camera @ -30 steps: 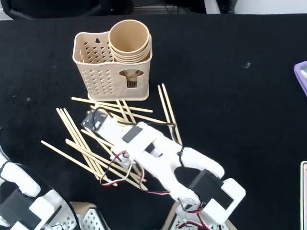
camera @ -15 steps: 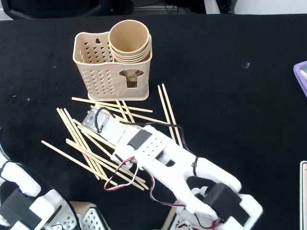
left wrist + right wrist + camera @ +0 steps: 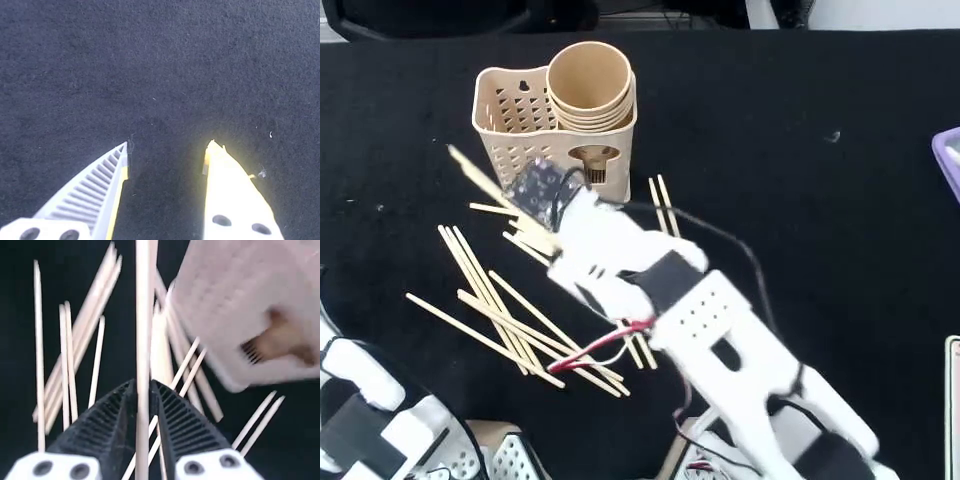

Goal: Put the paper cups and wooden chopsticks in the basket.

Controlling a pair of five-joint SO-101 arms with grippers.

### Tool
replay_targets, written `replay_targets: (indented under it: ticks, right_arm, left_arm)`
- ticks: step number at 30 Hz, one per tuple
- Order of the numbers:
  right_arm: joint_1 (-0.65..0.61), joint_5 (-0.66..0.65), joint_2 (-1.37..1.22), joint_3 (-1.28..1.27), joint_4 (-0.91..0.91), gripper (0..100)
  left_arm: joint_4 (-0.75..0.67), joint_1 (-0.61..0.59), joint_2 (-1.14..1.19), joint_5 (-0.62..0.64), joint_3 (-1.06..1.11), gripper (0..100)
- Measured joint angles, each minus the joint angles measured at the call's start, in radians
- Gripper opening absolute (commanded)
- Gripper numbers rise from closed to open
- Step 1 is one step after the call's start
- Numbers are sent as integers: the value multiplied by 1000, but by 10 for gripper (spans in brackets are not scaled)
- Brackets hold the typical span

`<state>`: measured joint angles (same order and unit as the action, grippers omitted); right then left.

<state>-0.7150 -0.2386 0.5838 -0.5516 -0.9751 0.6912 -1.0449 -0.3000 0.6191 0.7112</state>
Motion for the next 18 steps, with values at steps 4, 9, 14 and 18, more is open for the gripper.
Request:
replay_targets:
  ticks: [4, 9, 14, 18]
  right_arm:
    - [0, 0, 66, 140, 2, 11]
    - [2, 0, 80, 180, 137, 11]
    - [2, 3, 26, 186, 315, 11]
    - [2, 3, -87, 187, 517, 11]
  left_arm:
    - [0, 0, 0, 0, 0, 241]
    - [0, 0, 0, 0, 0, 241]
    - [0, 0, 0, 0, 0, 241]
    - [0, 0, 0, 0, 0, 241]
